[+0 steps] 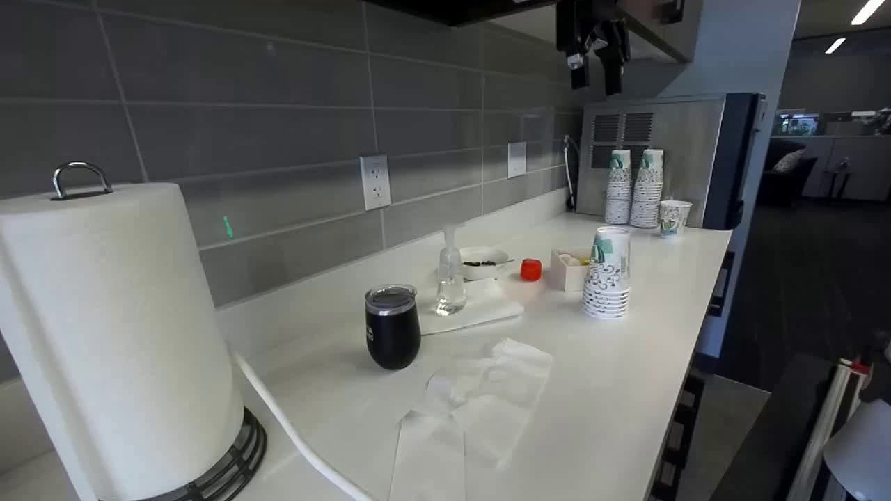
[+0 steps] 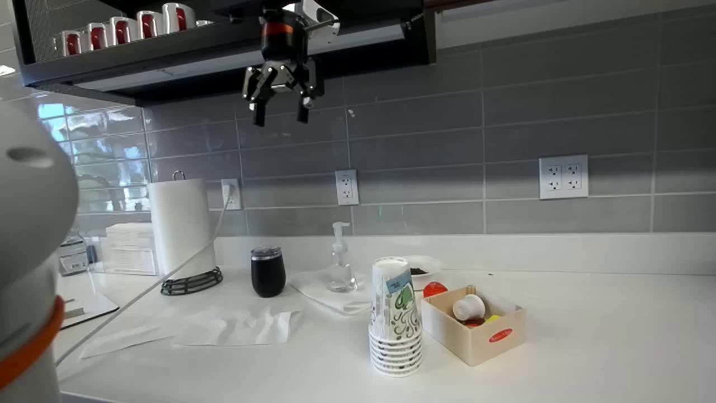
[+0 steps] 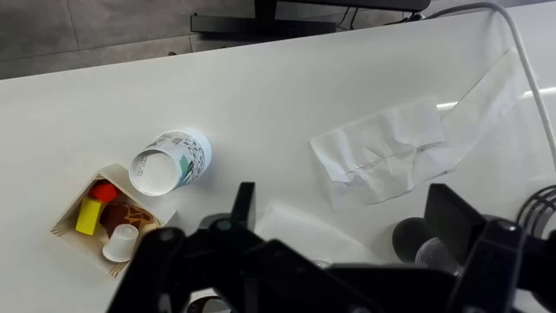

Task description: Remove the lid from the black cup and put it on the table

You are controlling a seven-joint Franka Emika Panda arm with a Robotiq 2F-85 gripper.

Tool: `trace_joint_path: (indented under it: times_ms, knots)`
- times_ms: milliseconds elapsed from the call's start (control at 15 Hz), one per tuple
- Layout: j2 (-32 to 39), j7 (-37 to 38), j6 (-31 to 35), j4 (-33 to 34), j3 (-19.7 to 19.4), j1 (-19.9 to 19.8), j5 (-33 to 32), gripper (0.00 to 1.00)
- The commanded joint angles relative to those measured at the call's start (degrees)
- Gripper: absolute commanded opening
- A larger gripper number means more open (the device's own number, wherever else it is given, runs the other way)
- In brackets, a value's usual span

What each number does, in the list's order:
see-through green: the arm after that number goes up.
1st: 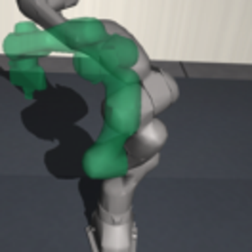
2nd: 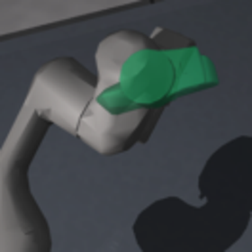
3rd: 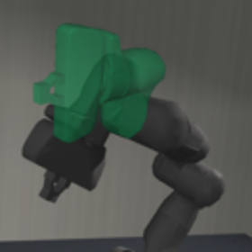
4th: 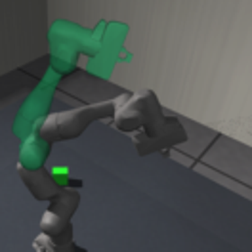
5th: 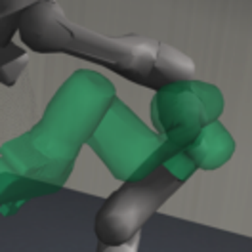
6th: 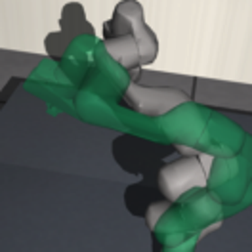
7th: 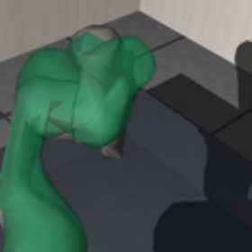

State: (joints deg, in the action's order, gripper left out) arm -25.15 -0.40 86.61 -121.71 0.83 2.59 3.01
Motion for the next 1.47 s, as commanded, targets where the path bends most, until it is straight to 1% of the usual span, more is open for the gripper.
trace_joint_path:
  times_ms: [0, 467, 600, 1067, 1333, 1400]
  knots:
    - [0.04, -0.1, -0.1, 0.13, 0.26, -0.32, 0.09, 1.0]
    - [0.4, -0.18, 0.11, -0.03, 0.14, -0.42, 0.04, 1.0]
    - [0.17, -0.22, 1.15, -1.62, 0.22, -0.36, 0.16, 1.0]
    - [-3.56, 2.5, 6.6, -12.63, 2.61, 0.48, 1.0, 1.0]
    - [-3.54, 4.82, 11.45, -18.39, 4.93, 1.67, 2.66, 1.0]
    - [-3.05, 4.99, 13.68, -19.84, 5.47, 2.24, 3.29, 1.0]
